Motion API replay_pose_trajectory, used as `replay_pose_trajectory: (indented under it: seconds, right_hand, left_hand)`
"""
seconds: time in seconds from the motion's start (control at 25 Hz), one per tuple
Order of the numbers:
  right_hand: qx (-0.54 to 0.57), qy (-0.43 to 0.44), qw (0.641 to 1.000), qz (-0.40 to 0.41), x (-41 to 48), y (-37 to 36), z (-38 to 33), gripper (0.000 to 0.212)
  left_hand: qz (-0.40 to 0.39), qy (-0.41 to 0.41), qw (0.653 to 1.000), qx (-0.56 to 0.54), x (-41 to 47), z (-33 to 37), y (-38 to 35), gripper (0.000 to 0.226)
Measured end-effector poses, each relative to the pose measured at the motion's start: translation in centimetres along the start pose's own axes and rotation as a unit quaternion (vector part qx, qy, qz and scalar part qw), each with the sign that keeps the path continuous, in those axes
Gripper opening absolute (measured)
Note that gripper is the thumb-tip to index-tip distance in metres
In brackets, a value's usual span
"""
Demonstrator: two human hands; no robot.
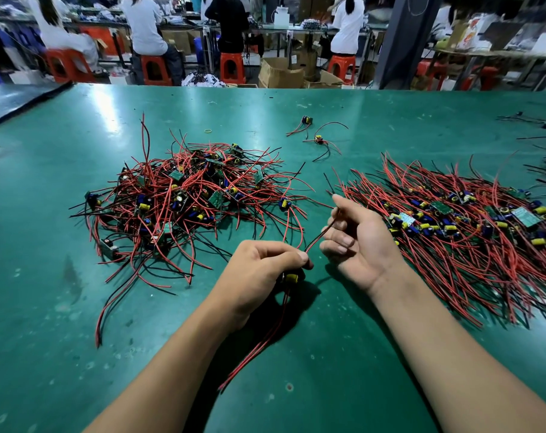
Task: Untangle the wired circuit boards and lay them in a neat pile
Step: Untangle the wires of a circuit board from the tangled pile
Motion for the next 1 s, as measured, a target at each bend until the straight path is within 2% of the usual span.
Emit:
replay_pose_trajectory:
  seconds: [0.12,0.36,0.52,0.6,0.68,0.8,0.88,1.0]
  right_hand:
    - [0.049,-0.028,0.997,-0.053,-0.5,-0.5,-0.2,0.028]
    - [0.047,0.016,0.999,-0.017,-0.3,-0.1,-1.0,0.030]
    - [0.101,-0.037,0.991,-0.074,-0.2,-0.2,-0.6,0.027]
    - [0.045,-0.021,0.997,-0.064,0.0,0.0,-0.4,0.025]
    - [-0.077,0.023,0.995,-0.054,0.0,0.1,-0.4,0.030]
    - [-0.238,0.019,0.965,-0.108,-0.4,0.0,0.7,0.045]
    - [-0.298,-0.010,0.944,-0.145,-0.9,-0.3,1.7,0.038]
    - [-0.333,0.011,0.933,-0.136,-1.1,-0.5,2.2,0.022]
  left_hand:
    - [-0.002,0.000,1.000,0.002,0.1,0.0,-0.1,0.018]
    - [0.007,-0.011,1.000,0.003,0.1,0.1,0.1,0.010]
    - [-0.017,-0.004,1.000,0.012,0.1,0.0,0.1,0.013]
    - [-0.006,-0.002,1.000,0.012,0.2,-0.1,0.3,0.012]
    - [0.017,-0.004,1.000,-0.011,0.4,-0.1,0.6,0.010]
    - [0.036,-0.008,0.998,-0.059,0.6,-0.1,1.0,0.007]
    - [0.039,-0.012,0.997,-0.073,0.6,-0.2,1.1,0.011]
    - [0.040,-0.017,0.998,-0.053,0.6,-0.1,1.0,0.011]
Point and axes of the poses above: each hand's wrist, its own x-axis towards the middle knuckle, its own y-axis out of the back of the hand, z = x × y, the point moved 3 cm from there along x, towards the middle knuckle, and after that the axes turned 3 degrees about -z, right-handed, at the moved point
